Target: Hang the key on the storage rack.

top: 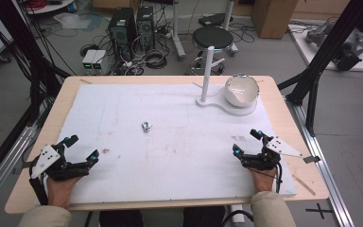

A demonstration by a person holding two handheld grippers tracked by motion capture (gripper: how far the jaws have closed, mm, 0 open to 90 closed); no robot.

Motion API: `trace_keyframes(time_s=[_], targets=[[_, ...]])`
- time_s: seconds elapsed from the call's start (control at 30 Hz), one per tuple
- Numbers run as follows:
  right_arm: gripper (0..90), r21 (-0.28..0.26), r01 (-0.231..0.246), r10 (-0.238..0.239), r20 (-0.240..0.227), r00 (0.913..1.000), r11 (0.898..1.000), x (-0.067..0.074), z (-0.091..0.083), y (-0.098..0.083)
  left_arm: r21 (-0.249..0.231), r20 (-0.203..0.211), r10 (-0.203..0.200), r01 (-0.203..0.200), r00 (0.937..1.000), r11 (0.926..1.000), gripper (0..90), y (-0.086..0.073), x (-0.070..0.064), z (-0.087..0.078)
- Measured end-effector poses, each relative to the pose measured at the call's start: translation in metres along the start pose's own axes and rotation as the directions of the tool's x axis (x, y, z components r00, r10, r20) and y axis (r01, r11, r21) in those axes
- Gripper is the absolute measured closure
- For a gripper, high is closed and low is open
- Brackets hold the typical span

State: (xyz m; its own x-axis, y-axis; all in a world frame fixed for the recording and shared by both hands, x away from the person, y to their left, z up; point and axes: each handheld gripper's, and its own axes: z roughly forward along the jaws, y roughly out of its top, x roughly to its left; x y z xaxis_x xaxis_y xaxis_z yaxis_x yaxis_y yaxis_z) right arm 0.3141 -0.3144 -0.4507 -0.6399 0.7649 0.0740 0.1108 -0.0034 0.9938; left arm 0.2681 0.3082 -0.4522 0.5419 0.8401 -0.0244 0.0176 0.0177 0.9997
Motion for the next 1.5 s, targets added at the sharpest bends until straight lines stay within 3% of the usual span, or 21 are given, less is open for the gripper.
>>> trace_keyframes(time_s=[0.2,0.33,0.63,0.8,0.97,1.07,1.1,1.13,1.17,1.33,1.37,1.43,1.5], targets=[[0.8,0.001,-0.008,0.008,0.003,1.0000,1.000,0.000,0.000,0.000,-0.001,-0.003,-0.001,0.001,1.0000,1.0000,1.7,0.000,0.000,0.000],[0.8,0.001,-0.007,0.007,0.004,1.0000,1.000,0.000,0.000,0.000,-0.026,-0.008,0.013,-0.013,0.9999,0.9996,1.7,-0.001,-0.001,-0.003],[0.8,0.000,0.003,-0.003,0.003,1.0000,1.000,0.000,0.000,0.000,0.011,-0.008,-0.008,0.008,0.9999,0.9999,1.7,0.002,0.002,0.001],[0.8,0.001,0.001,-0.001,0.001,1.0000,1.000,0.000,0.000,0.000,0.045,0.018,0.014,-0.014,0.9997,0.9989,1.7,0.025,0.004,0.008],[0.8,0.001,-0.007,0.007,0.003,1.0000,1.000,0.000,0.000,0.000,0.112,0.065,0.048,-0.055,0.9967,0.9921,1.7,0.055,0.005,0.029],[0.8,-0.003,0.003,-0.003,0.003,1.0000,1.000,0.000,0.000,0.000,0.163,0.116,0.045,-0.064,0.9922,0.9845,1.7,0.071,0.005,0.047],[0.8,-0.002,0.002,-0.002,0.001,1.0000,1.000,0.000,0.000,0.000,0.163,0.116,0.045,-0.064,0.9922,0.9845,1.7,0.071,0.005,0.047],[0.8,-0.003,0.003,-0.003,0.001,1.0000,1.000,0.000,0.000,0.000,0.194,0.144,0.084,-0.112,0.9860,0.9747,1.7,0.081,0.004,0.060],[0.8,0.000,-0.001,0.001,0.003,1.0000,1.000,0.000,0.000,0.000,0.203,0.157,0.097,-0.128,0.9828,0.9706,1.7,0.086,0.003,0.066],[0.8,0.001,-0.001,0.001,0.004,1.0000,1.000,0.000,0.000,0.000,0.253,0.237,0.100,-0.161,0.9664,0.9539,1.7,0.108,-0.003,0.099],[0.8,0.001,-0.001,0.001,0.004,1.0000,1.000,0.000,0.000,0.000,0.270,0.255,0.093,-0.163,0.9625,0.9490,1.7,0.112,-0.004,0.105],[0.8,-0.003,0.003,-0.003,0.002,1.0000,1.000,0.000,0.000,0.000,0.324,0.299,0.079,-0.179,0.9509,0.9291,1.7,0.118,-0.006,0.118],[0.8,0.000,0.000,0.000,0.002,1.0000,1.000,0.000,0.000,0.000,0.348,0.326,0.082,-0.200,0.9418,0.9157,1.7,0.122,-0.009,0.131]])
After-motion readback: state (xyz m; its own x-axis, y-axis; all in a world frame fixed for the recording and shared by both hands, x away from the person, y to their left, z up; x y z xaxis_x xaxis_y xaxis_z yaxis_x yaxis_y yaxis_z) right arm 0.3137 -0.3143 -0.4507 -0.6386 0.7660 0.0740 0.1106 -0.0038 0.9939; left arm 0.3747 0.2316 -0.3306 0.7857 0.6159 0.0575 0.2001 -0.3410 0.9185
